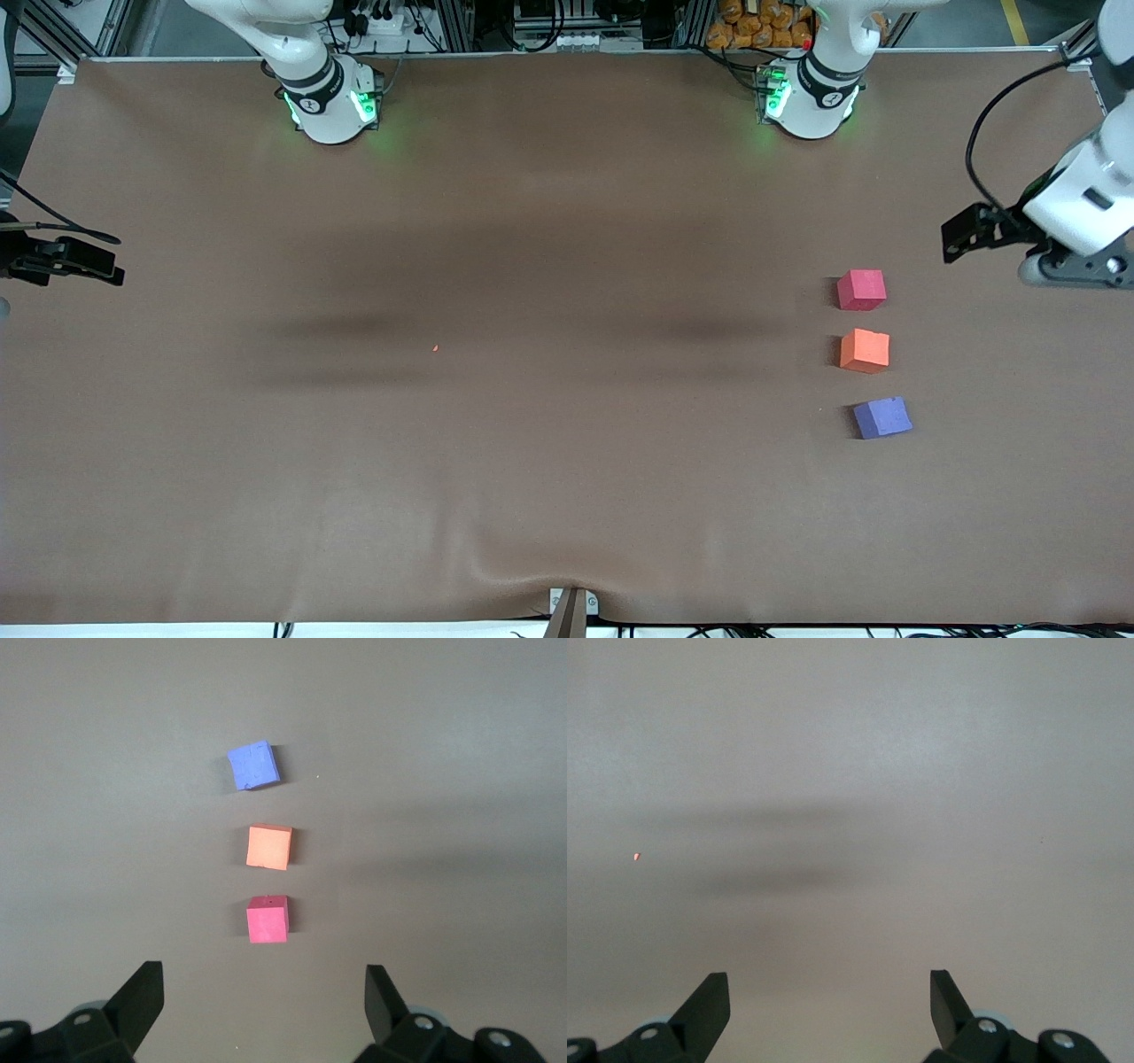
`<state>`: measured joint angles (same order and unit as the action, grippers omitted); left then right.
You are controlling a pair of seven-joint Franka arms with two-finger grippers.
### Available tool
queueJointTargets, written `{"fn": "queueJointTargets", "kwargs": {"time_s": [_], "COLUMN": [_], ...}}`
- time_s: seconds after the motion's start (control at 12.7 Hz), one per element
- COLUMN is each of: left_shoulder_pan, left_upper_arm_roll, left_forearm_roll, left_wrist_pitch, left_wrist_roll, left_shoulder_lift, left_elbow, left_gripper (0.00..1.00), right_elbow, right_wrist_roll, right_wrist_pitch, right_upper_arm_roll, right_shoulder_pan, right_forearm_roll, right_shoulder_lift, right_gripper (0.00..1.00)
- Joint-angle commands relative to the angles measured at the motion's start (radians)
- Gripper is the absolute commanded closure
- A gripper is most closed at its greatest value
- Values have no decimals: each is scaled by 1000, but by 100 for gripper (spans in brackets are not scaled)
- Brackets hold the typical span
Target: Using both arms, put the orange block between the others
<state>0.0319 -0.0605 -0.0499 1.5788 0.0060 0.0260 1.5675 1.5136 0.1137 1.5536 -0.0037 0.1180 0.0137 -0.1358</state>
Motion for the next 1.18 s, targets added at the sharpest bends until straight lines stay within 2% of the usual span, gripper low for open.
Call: {"fn": "queueJointTargets", "kwargs": {"time_s": [0.0, 0.31, 0.86, 1.1], "left_shoulder_pan": [23, 14, 14, 14], "left_upper_arm_roll": [16, -44, -41, -39], "left_forearm_roll": [22, 22, 27, 41], "left_wrist_pitch": [-39, -63, -106, -109], "left_wrist_roll": [19, 5, 20, 45], "left_shoulder_lift": [-44, -60, -55, -46], "left_elbow": [8, 6, -78, -72], "left_gripper": [0, 0, 0, 0], "right_elbow": [-10, -10, -10, -18], "right_wrist_roll": [14, 15, 15, 15], "right_wrist_pitch": [-13, -15, -15, -13], "right_upper_arm_roll": [14, 16, 18, 19], "right_shoulder_pan": [22, 20, 15, 15], "right_forearm_roll": [-11, -11, -11, -11], "right_shoulder_lift": [2, 1, 1, 2], "right_gripper": [0, 0, 0, 0]}}
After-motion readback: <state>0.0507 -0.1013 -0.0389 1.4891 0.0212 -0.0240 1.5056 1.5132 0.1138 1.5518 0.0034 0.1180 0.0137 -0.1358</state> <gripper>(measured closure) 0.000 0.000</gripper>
